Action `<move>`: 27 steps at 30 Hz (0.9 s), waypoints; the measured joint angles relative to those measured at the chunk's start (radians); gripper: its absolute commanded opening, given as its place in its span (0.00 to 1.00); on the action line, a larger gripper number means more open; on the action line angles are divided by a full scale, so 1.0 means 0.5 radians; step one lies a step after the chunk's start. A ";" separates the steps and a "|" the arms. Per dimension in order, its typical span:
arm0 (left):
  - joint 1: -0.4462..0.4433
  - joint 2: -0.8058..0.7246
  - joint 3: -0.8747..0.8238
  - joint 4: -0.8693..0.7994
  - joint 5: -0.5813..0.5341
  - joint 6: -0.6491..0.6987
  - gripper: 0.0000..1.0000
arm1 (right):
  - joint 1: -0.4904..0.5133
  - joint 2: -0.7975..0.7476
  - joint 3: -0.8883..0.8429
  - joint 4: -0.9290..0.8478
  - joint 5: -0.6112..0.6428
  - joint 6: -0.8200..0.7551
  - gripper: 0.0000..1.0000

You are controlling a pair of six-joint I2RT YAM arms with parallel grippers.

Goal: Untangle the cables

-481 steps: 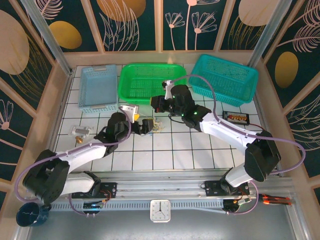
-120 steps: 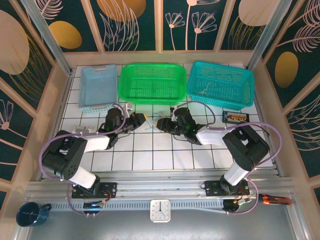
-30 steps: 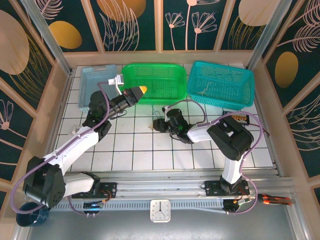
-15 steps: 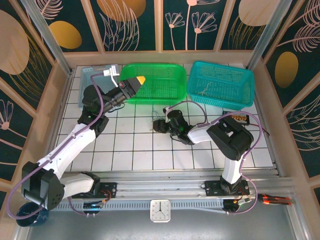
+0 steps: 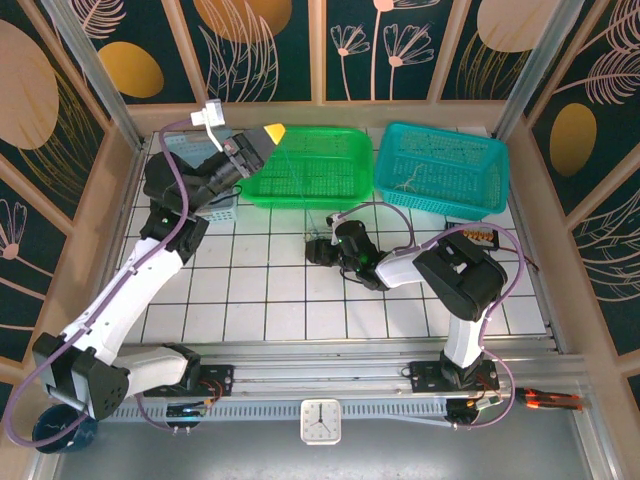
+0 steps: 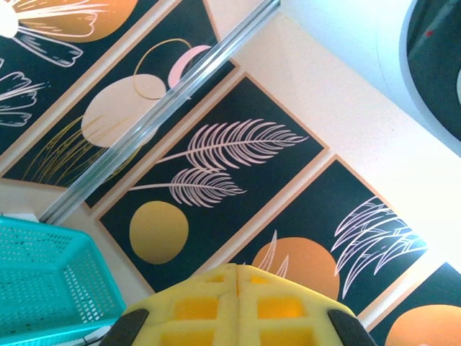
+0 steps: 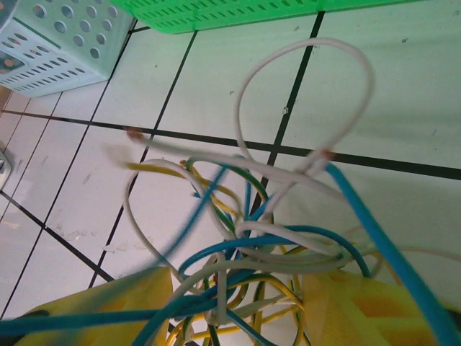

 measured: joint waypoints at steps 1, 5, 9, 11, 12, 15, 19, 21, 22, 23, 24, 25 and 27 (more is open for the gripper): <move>0.000 0.000 0.018 -0.004 0.000 0.000 0.00 | 0.000 0.000 -0.001 0.008 0.000 0.000 0.51; 0.000 0.005 0.079 -0.047 0.000 0.000 0.00 | 0.000 0.000 -0.001 0.021 0.000 0.001 0.51; 0.000 0.005 0.152 -0.073 0.001 0.001 0.00 | 0.000 0.000 -0.001 0.037 0.000 0.019 0.51; 0.000 0.005 0.185 -0.089 0.000 0.002 0.00 | 0.002 0.000 -0.002 0.043 -0.001 0.029 0.52; 0.000 0.005 0.198 -0.095 0.000 0.002 0.00 | 0.002 0.000 -0.002 0.043 -0.002 0.030 0.52; 0.000 0.004 0.204 -0.105 0.000 0.008 0.00 | 0.004 -0.011 -0.024 0.041 -0.027 0.030 0.52; 0.000 0.003 0.186 -0.100 -0.002 0.008 0.00 | 0.004 -0.069 -0.049 -0.021 -0.084 0.030 0.55; 0.000 0.000 0.159 -0.094 -0.005 0.008 0.00 | 0.004 -0.106 -0.049 -0.082 -0.121 0.029 0.57; 0.000 -0.001 0.144 -0.086 -0.007 0.008 0.00 | 0.004 -0.121 -0.049 -0.107 -0.140 0.029 0.58; 0.000 -0.001 0.124 -0.077 -0.008 0.008 0.00 | 0.004 -0.143 -0.049 -0.137 -0.161 0.028 0.60; 0.000 -0.001 0.101 -0.064 -0.008 0.008 0.00 | 0.004 -0.167 -0.049 -0.163 -0.178 0.028 0.60; 0.000 -0.001 0.079 -0.052 -0.008 0.007 0.00 | 0.004 -0.194 -0.049 -0.187 -0.195 0.027 0.61; 0.000 -0.001 0.023 -0.037 -0.008 0.006 0.00 | 0.004 -0.262 -0.049 -0.233 -0.218 0.020 0.61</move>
